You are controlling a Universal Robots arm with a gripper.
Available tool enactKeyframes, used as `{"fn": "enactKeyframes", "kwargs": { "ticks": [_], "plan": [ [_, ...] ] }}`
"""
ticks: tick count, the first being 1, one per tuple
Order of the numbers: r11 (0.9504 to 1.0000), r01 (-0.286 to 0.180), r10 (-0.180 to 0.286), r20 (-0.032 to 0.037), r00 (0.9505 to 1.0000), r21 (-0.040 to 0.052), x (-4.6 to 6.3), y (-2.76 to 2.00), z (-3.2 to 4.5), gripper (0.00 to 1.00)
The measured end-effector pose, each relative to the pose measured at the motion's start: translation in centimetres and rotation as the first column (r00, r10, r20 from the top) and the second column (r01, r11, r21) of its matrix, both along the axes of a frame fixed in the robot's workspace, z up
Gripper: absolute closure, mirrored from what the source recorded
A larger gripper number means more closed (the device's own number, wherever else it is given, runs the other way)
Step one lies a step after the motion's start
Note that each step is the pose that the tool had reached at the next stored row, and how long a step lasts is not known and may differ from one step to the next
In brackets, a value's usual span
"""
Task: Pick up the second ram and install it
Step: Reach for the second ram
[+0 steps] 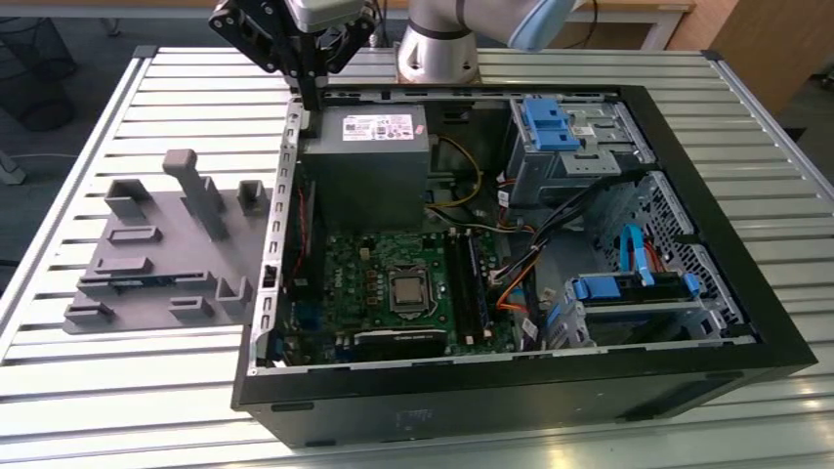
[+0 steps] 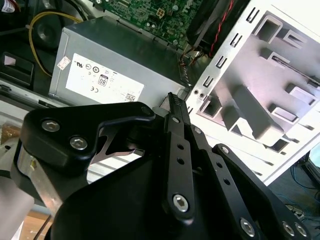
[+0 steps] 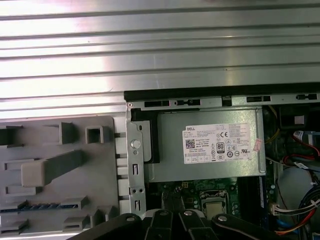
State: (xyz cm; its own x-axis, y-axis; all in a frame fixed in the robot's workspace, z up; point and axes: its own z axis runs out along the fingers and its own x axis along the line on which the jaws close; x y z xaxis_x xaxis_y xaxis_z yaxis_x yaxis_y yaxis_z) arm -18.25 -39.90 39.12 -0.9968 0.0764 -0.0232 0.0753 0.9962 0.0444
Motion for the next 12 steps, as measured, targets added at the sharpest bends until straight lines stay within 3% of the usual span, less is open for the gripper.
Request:
{"fn": "enactKeyframes", "kwargs": {
  "ticks": [12],
  "plan": [
    [1.0, 0.0, 0.0, -0.0001, 1.0, -0.0001, -1.6, 0.0, -0.03, 0.89]
  ]
}}
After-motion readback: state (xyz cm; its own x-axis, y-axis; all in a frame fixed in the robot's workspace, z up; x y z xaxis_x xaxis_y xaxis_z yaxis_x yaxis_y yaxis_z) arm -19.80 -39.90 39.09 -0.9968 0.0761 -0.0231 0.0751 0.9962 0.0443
